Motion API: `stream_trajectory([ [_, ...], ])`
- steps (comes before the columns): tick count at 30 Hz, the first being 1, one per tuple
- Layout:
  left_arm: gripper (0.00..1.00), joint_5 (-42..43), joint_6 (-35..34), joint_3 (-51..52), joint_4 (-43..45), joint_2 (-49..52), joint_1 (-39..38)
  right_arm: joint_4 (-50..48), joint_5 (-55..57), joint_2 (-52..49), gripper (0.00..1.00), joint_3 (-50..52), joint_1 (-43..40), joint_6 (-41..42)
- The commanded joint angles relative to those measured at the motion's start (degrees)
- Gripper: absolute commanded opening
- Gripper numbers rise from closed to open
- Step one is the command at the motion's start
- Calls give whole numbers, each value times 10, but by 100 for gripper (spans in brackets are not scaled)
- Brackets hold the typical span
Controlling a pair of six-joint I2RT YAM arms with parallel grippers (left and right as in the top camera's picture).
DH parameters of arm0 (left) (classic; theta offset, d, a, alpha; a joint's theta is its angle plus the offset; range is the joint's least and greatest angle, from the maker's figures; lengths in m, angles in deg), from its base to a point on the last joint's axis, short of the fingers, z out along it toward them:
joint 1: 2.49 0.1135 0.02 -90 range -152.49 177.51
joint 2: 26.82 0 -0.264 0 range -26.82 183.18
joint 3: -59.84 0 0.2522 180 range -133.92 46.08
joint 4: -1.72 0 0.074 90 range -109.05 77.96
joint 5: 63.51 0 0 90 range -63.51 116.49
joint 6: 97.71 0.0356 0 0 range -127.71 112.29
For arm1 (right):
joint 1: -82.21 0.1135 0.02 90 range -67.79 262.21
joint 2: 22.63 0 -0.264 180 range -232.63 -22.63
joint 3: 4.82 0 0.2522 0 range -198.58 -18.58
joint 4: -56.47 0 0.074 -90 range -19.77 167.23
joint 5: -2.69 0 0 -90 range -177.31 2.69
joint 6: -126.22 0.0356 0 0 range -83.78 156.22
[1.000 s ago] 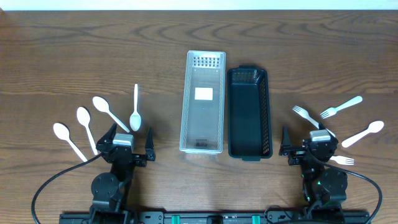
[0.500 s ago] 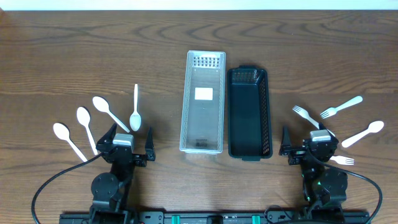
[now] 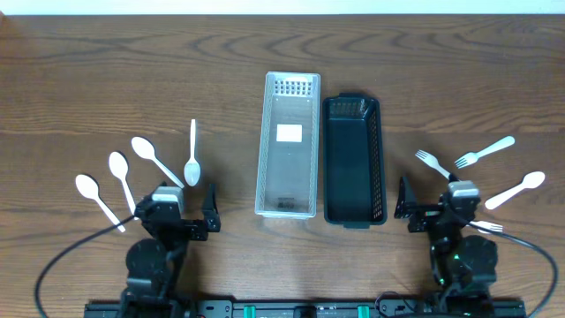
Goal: Pack container
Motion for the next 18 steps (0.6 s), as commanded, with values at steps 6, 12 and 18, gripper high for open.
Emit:
stream_trajectory([
  [6, 98, -8, -2, -309, -156, 250, 2, 137, -10, -247, 99, -290, -18, -56],
  [12, 98, -8, 0, -523, -384, 450, 2, 310, -59, -421, 99, -486, -18, -56],
  [18, 98, 6, -12, -570, -446, 550, 2, 367, -172, -485, 1, -530, -18, -52],
])
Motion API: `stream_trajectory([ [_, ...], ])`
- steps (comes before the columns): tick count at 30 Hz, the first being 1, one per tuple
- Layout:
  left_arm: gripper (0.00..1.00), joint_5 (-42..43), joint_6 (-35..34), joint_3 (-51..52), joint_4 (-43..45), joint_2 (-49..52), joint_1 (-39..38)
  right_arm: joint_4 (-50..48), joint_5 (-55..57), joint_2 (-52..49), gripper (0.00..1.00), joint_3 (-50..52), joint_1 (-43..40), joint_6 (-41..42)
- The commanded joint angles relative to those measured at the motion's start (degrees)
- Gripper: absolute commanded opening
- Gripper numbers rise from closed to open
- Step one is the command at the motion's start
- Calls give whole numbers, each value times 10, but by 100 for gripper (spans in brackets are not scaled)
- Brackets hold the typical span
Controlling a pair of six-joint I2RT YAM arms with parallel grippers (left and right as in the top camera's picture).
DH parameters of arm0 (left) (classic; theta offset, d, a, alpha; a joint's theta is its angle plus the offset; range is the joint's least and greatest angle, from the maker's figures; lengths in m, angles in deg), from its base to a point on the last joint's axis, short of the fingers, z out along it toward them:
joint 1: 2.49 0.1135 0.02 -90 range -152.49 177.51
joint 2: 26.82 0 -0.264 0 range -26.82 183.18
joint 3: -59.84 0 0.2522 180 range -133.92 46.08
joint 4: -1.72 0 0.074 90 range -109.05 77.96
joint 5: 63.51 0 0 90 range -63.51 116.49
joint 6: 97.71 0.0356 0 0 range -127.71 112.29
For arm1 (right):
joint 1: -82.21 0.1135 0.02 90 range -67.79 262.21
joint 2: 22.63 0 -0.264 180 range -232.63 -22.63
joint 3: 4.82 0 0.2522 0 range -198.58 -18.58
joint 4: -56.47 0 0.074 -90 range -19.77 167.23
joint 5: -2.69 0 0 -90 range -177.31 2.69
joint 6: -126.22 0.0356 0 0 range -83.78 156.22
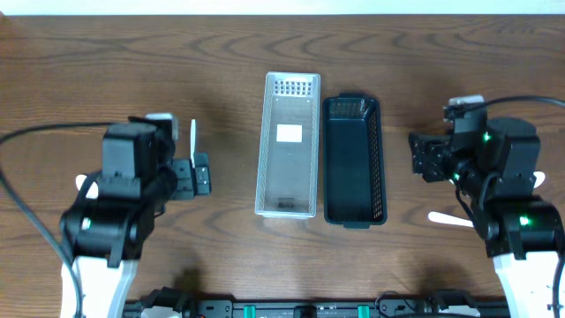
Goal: Pack container
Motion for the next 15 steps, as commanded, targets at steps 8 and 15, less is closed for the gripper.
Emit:
stream_trajectory([
  [8, 53, 8, -5, -12, -36, 66, 2, 182, -88, -18, 1, -14, 74, 2],
  [15, 44, 8, -5, -12, -35, 66, 2, 292, -89, -19, 1, -14, 191, 57],
])
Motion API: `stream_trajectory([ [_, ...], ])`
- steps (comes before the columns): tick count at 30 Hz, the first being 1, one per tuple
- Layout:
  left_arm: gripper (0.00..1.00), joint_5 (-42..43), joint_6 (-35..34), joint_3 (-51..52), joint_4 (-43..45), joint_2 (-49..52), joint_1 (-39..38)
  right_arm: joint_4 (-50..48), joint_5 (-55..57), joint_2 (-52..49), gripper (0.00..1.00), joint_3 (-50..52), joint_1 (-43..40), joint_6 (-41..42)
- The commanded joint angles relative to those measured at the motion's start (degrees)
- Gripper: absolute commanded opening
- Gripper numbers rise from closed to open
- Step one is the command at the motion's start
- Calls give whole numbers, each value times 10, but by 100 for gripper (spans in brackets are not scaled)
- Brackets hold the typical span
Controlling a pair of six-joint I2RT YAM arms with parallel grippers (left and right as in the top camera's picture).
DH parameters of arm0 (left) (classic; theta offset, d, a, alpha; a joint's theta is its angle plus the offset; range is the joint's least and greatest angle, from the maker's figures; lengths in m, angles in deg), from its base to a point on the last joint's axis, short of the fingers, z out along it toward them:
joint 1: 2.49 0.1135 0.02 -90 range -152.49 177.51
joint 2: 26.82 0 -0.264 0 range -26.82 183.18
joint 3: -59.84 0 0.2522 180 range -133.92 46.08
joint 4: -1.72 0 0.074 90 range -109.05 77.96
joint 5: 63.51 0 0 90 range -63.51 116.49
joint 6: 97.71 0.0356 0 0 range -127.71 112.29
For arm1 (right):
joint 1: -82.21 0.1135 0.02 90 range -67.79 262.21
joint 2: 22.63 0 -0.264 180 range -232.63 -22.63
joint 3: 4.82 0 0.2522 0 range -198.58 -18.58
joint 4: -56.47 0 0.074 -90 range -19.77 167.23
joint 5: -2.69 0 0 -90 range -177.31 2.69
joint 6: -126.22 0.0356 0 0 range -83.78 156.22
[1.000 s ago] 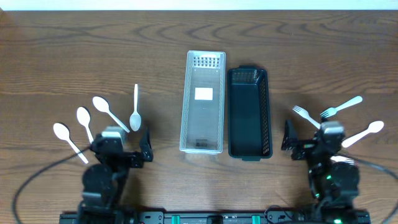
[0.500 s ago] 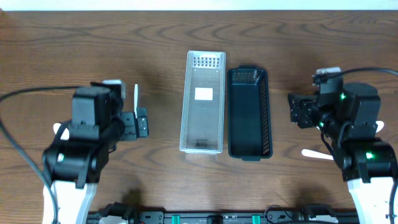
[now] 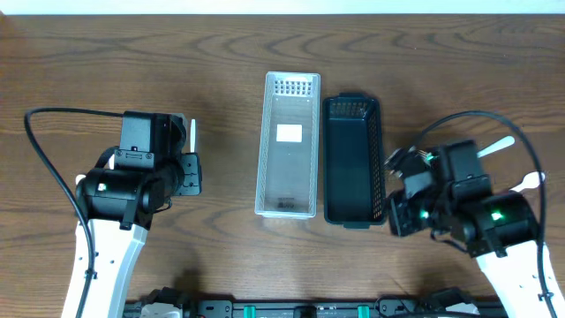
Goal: Pack container
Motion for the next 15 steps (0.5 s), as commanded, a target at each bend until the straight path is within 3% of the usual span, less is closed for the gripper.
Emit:
stream_trajectory([
  [1, 44, 4, -1, -10, -2, 0, 2, 20, -8, 1, 1, -9, 54, 41],
  [7, 44, 4, -1, -10, -2, 0, 2, 32, -8, -20, 1, 1, 120, 88],
  [15, 45, 4, -1, -10, -2, 0, 2, -26, -3, -106, 1, 56, 127, 108],
])
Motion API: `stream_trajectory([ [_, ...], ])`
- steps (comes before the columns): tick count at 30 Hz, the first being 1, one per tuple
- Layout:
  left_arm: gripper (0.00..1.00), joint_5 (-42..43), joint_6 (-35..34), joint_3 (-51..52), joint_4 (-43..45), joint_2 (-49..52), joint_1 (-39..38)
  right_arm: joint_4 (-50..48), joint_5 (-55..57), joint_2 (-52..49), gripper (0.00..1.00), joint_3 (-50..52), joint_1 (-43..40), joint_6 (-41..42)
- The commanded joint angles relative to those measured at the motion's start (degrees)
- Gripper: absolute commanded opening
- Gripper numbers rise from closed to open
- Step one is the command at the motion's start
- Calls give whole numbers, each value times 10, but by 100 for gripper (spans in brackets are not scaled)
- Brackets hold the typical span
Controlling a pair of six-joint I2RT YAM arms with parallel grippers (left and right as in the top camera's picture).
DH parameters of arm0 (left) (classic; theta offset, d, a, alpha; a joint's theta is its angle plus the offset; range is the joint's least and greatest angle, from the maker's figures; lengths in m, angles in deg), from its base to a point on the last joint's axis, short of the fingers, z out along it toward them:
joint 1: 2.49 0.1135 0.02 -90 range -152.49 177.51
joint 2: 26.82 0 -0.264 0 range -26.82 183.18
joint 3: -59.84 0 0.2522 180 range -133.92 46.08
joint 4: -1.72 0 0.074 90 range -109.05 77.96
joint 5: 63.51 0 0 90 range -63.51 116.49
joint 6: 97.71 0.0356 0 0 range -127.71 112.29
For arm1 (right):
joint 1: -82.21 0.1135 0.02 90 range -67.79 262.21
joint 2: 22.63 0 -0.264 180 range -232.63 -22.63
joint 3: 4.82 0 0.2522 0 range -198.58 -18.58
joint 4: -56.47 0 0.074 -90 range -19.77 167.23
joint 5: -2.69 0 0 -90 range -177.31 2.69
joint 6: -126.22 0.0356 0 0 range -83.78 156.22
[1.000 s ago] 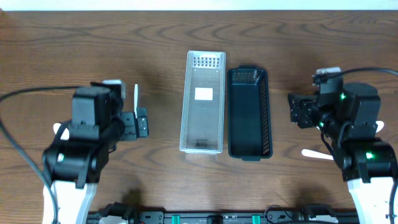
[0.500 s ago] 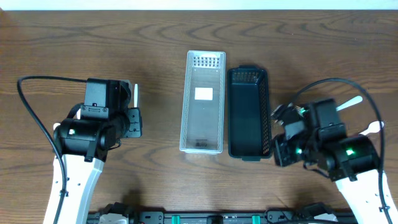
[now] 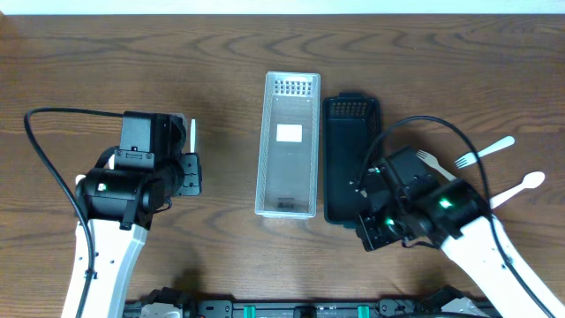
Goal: Pack container
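A clear plastic bin (image 3: 289, 190) and a black mesh basket (image 3: 351, 141) stand side by side at mid-table. My left gripper (image 3: 192, 173) hovers, open, over the bowl end of a white spoon, whose handle (image 3: 192, 132) sticks out beyond it. The other spoons are hidden under the left arm. My right gripper (image 3: 369, 235) is at the basket's near right corner, with its dark fingers lost against the basket. Two white forks (image 3: 430, 161) (image 3: 483, 151) and a white spoon (image 3: 521, 186) lie to the right.
The wooden table (image 3: 229, 71) stretches behind the bins. Black cables loop from both arms, one out over the table to the left (image 3: 35, 150) and one over the black basket's right side (image 3: 388, 132).
My right arm has swung left, so its gripper went from beside the basket's right wall to its near right corner, and one fork shows again. The left arm has not moved.
Both arms sat folded at the near edge, with several spoons on the left and forks and a spoon on the right. Then both had risen over the cutlery. The left gripper came to hover over one spoon, and the right moved toward the black basket.
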Motion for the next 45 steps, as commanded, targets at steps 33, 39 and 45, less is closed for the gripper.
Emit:
stream_trajectory([
  [33, 48, 4, -1, -10, -1, 0, 2, -162, 62, -28, 1, 35, 5, -11],
  [39, 48, 4, -1, -10, -1, 0, 2, -158, 234, -6, 1, -56, -25, 17],
  [45, 48, 4, -1, -10, -1, 0, 2, -170, 309, -58, 3, -59, -135, 34],
])
